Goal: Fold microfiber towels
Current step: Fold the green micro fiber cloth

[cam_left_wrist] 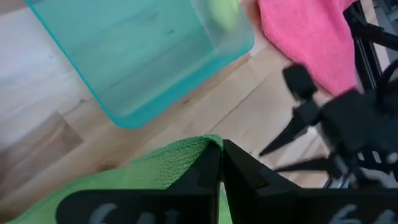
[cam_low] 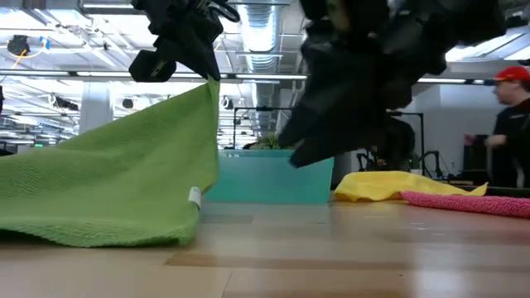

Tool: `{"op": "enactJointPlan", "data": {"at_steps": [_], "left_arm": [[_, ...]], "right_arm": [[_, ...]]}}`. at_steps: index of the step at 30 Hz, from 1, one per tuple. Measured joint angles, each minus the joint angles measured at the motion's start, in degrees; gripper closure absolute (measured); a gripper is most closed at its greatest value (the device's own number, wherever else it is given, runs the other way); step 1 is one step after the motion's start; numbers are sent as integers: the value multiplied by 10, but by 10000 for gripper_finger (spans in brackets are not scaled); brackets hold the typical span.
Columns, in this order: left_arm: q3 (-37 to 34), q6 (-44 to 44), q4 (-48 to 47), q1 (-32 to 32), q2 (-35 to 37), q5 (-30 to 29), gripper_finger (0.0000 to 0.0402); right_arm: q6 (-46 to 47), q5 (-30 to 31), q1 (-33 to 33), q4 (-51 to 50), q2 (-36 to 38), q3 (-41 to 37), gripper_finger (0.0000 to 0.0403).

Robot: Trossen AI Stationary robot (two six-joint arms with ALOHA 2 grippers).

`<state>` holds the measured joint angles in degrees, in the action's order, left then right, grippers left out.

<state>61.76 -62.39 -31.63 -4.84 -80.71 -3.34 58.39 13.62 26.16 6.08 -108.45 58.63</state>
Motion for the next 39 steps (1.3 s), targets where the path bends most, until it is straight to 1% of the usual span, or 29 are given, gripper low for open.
{"op": "enactJointPlan", "data": {"at_steps": [5, 8, 10, 15, 25, 29, 32, 39], "left_arm": [[0, 17, 3, 0, 0, -3, 401], [0, 26, 4, 0, 0, -5, 401], [0, 33, 5, 0, 0, -7, 401], [0, 38, 10, 0, 0, -20, 401], [0, 46, 17, 0, 0, -31, 401], [0, 46, 17, 0, 0, -31, 401], [0, 45, 17, 0, 0, -31, 401], [0, 46, 16, 0, 0, -31, 401]], "right_arm": [[7, 11, 11, -15, -51, 64, 202], [14, 20, 12, -51, -74, 99, 190], [16, 28, 12, -68, -87, 117, 189], [16, 30, 14, -71, -118, 146, 202], [28, 30, 28, -115, -120, 150, 223], [31, 34, 33, -142, -120, 150, 217], [28, 44, 33, -132, -120, 150, 208], [27, 46, 37, -118, -120, 149, 180]]}}
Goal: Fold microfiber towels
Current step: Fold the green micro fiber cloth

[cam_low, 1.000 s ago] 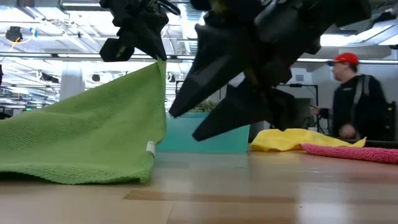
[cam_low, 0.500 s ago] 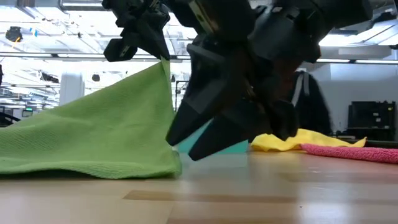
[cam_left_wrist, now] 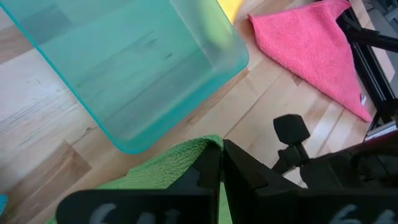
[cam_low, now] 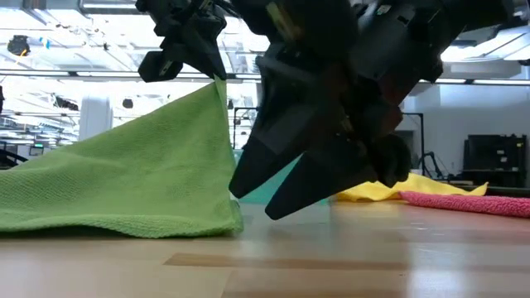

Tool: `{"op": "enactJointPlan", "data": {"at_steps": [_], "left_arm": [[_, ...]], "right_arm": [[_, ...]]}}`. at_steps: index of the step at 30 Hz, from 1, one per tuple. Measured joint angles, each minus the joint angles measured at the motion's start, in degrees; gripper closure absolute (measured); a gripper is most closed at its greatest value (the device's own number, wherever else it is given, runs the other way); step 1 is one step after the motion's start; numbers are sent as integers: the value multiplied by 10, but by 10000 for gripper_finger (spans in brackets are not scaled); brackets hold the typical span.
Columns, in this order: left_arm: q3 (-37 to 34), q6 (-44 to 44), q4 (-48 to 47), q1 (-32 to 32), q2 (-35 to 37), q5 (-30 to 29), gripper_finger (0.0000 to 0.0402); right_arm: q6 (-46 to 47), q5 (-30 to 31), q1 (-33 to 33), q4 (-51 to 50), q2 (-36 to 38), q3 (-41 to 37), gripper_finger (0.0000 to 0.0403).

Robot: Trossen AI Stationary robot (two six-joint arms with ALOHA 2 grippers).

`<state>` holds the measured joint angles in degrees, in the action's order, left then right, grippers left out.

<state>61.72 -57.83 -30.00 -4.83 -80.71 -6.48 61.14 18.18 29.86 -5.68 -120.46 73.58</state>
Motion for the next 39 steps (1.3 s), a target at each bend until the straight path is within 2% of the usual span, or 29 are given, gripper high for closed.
{"op": "enactJointPlan", "data": {"at_steps": [6, 14, 20, 28, 35, 39], "left_arm": [[0, 0, 0, 0, 0, 0, 401], [0, -2, 4, 0, 0, -4, 401], [0, -2, 5, 0, 0, -7, 401], [0, -3, 6, 0, 0, -15, 401], [0, -4, 25, 0, 0, -5, 401], [0, -3, 46, 0, 6, 27, 401]], "right_arm": [[17, 7, 1, 34, -23, 4, 172], [8, 12, 0, 51, -32, 4, 194], [4, 11, -2, 23, -34, 5, 247], [-27, -3, -6, 13, -34, 3, 385], [-27, -32, -11, -1, -17, 3, 398], [-35, -32, -11, -88, 22, -1, 399]]}}
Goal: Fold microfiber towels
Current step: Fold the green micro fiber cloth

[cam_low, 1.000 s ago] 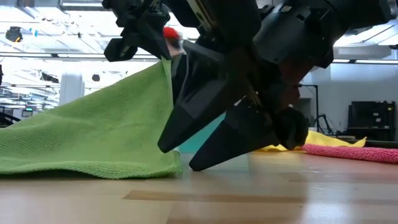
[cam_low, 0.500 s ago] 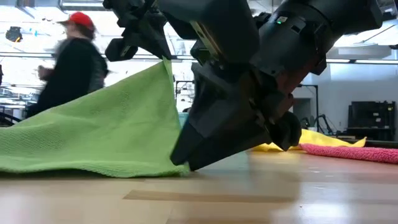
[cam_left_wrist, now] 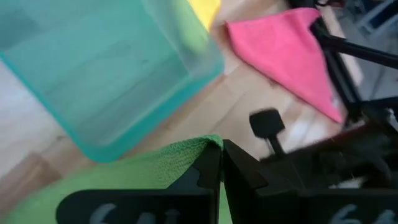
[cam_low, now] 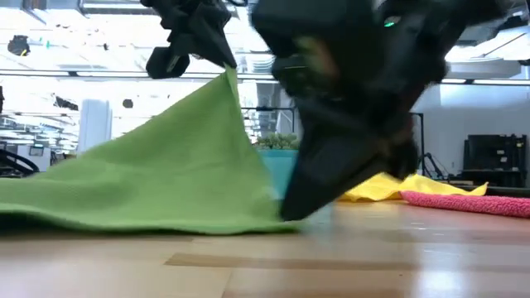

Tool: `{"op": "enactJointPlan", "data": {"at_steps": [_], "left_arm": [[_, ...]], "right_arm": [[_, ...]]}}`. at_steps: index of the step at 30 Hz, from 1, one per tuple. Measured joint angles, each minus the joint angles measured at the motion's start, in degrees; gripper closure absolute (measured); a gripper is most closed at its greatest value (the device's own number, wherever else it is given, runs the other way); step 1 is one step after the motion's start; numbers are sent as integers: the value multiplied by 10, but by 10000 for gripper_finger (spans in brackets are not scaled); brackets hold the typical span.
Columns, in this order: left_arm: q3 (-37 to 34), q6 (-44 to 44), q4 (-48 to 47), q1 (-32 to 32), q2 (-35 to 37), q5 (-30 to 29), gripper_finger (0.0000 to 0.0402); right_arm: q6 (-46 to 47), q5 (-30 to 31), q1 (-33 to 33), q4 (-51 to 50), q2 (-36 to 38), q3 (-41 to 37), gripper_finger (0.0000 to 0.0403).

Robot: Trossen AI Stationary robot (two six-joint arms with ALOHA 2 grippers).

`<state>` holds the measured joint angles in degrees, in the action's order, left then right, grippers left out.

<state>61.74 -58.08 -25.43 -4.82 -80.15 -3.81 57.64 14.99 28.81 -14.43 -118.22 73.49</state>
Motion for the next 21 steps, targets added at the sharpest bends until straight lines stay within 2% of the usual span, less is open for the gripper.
{"op": "enactJointPlan", "data": {"at_steps": [10, 15, 21], "left_arm": [[1, -24, 38, -5, 36, 20, 401], [1, -44, 33, -7, 77, 14, 401], [0, -81, 29, -19, 137, -9, 401]], "right_arm": [[3, 45, 0, -139, 131, 2, 401], [17, 69, 1, -225, 197, 1, 402], [27, 109, 4, -281, 286, 2, 402]]}}
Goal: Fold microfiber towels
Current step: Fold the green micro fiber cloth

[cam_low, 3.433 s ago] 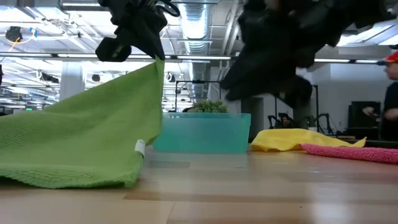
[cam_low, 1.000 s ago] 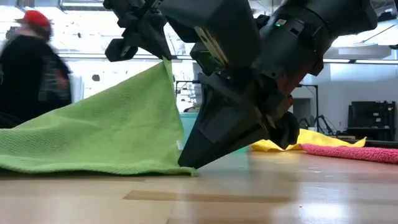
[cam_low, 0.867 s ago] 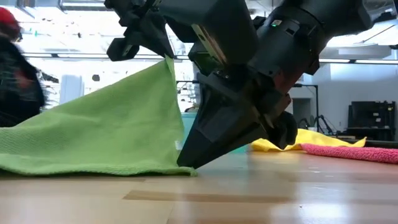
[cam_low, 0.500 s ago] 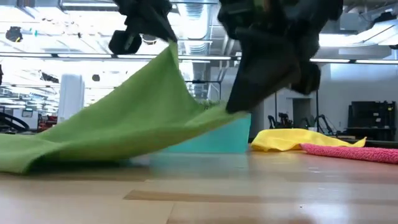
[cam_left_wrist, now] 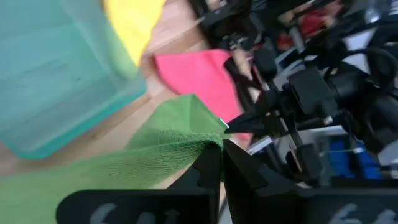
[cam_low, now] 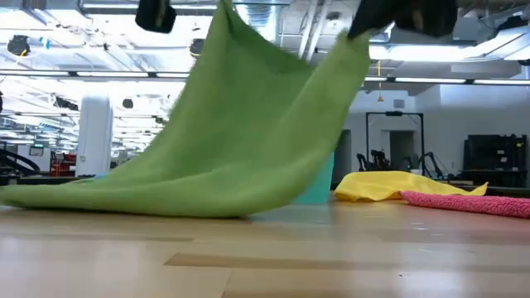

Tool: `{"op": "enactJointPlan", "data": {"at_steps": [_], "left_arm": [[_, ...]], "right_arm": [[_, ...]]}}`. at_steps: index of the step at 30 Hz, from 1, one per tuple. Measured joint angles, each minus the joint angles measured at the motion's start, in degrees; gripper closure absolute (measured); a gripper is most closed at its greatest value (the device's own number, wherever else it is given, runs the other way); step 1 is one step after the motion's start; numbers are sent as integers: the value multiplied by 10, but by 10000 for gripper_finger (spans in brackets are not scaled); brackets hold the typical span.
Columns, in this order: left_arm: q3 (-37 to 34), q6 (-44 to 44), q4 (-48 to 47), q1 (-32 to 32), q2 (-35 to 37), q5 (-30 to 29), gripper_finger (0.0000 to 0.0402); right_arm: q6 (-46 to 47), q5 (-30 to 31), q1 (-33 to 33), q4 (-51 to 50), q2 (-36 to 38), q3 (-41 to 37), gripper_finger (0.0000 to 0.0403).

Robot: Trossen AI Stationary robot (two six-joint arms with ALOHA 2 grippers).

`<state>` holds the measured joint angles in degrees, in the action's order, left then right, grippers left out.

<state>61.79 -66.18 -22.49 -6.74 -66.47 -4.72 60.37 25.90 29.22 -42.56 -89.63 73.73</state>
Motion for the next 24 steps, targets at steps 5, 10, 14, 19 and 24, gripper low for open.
{"op": "enactJointPlan", "data": {"at_steps": [5, 10, 14, 19, 24], "left_arm": [[0, -39, 4, -21, 47, -29, 401], [0, -78, 6, -55, 84, -55, 401], [0, -114, 11, -85, 102, -70, 401], [15, -141, 44, -126, 109, -76, 401], [64, -138, 22, -164, 109, -86, 401]], "right_arm": [[-15, 26, -1, -3, 61, 0, 403], [-56, 43, -6, -3, 87, 23, 403], [-111, 47, -8, -3, 87, 70, 403], [-181, 56, -14, -7, 67, 139, 403], [-236, 56, -14, -13, 43, 211, 403]]}}
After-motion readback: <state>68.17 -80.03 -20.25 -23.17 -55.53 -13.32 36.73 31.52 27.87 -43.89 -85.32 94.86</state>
